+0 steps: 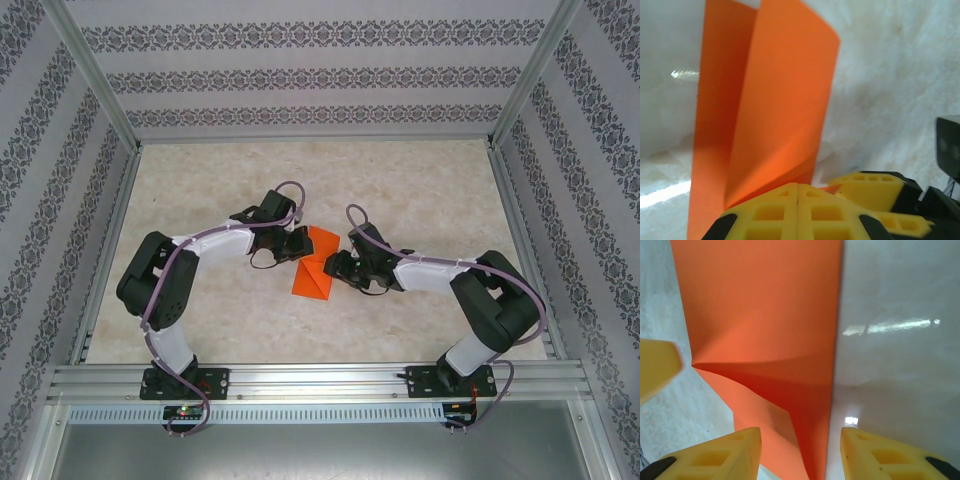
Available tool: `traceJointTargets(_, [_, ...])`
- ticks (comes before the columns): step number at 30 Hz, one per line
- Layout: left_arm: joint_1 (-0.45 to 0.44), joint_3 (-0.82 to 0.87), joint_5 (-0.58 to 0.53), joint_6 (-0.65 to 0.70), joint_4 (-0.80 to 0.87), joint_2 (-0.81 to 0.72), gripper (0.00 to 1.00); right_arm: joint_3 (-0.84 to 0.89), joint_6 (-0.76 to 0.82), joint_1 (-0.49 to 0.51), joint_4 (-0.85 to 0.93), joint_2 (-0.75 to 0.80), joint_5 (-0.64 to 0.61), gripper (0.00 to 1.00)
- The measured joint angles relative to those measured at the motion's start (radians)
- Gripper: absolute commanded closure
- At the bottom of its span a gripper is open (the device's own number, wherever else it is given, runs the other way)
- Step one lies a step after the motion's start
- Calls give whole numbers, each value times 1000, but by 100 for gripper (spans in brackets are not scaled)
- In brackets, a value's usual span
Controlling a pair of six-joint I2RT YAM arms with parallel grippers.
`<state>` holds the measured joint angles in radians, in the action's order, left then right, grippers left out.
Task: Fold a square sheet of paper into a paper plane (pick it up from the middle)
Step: Fold the triangle a second time at the center of the table.
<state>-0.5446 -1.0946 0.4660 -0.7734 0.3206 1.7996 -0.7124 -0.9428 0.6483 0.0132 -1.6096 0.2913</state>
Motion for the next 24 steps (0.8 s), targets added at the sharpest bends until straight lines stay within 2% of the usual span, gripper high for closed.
traceJointTargets(10, [0, -39, -27, 37, 56, 83, 96, -20, -3, 4, -20, -43, 10, 54])
traceJointTargets(24, [0, -48, -38, 55, 67, 121, 96, -37, -11, 5, -14, -67, 9, 53])
